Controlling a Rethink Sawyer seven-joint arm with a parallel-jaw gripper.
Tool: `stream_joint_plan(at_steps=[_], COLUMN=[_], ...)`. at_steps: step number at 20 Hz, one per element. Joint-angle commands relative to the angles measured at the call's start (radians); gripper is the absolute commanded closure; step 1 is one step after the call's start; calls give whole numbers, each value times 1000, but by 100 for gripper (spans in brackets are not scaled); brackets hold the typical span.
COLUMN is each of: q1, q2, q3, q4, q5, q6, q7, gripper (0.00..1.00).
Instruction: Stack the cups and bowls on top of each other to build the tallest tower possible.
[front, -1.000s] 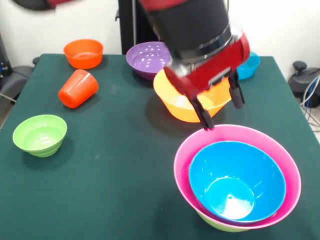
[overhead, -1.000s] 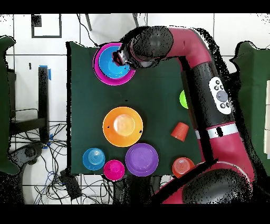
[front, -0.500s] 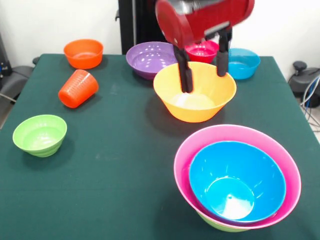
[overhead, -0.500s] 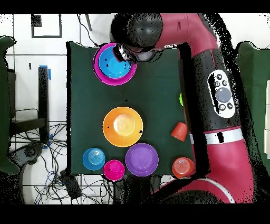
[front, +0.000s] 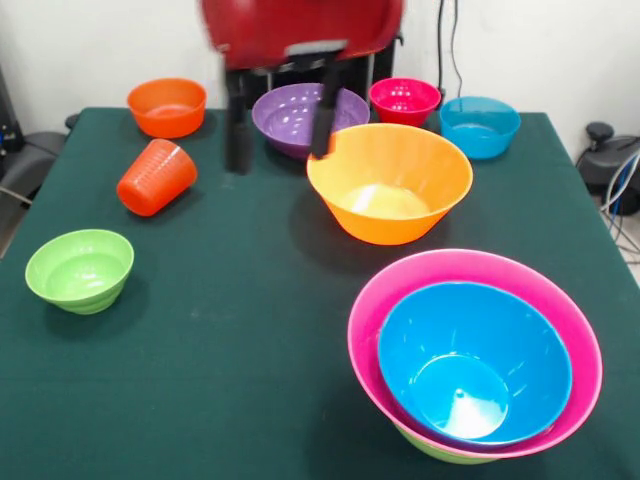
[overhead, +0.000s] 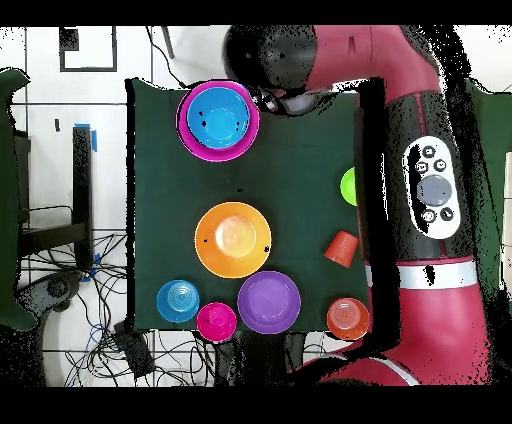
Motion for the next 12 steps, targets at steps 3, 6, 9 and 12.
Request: stream_joint_plan(at_steps=[3,6,9,12], q1=[-12,-23,-25,-24], q2=[61,81,109,124], q3=[-135,-130,-128,-135], q4=[-5,-21,-51,-62], q5=[-164,-179,-197,-205], q6=[-53,-71,-68,-63], q7=[-202,-245,-265,-266], gripper=[0,0,0,0])
